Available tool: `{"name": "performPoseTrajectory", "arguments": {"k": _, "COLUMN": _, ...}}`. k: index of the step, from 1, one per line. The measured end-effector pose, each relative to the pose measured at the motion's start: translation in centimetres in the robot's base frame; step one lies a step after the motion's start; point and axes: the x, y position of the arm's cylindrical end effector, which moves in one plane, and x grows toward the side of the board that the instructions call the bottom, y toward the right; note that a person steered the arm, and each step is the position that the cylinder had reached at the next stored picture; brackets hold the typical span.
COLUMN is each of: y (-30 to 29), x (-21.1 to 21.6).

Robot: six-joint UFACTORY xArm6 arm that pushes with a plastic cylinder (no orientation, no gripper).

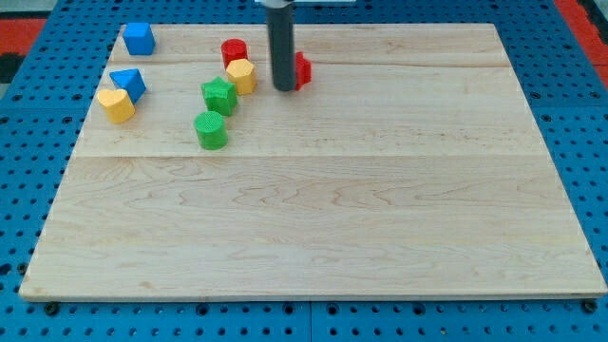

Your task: Keep yellow heart horizontal right to red star

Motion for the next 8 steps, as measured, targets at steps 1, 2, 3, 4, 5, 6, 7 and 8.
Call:
{"name": "performPoseTrajectory", "arguments": {"k": 1, "y": 2.2, "x": -3.4}}
{"name": "performPoseTrajectory", "arguments": {"k": 2, "y": 5.1, "x": -4.8}}
{"name": "performPoseTrajectory", "arguments": {"k": 3, "y": 9.1, "x": -1.9}}
{"name": "performPoseTrajectory", "arguments": {"k": 4, "y": 11.5, "x": -5.8}}
{"name": "performPoseTrajectory", "arguments": {"k": 5, "y": 11.2, "x": -9.4}}
{"name": "performPoseTrajectory", "arguments": {"k": 6, "y": 6.7, "x": -10.0}}
{"name": "performPoseTrajectory", "arguments": {"k": 7, "y": 9.1, "x": -9.3}}
{"name": "performPoseTrajectory", "arguments": {"k": 8, "y": 11.1, "x": -5.8}}
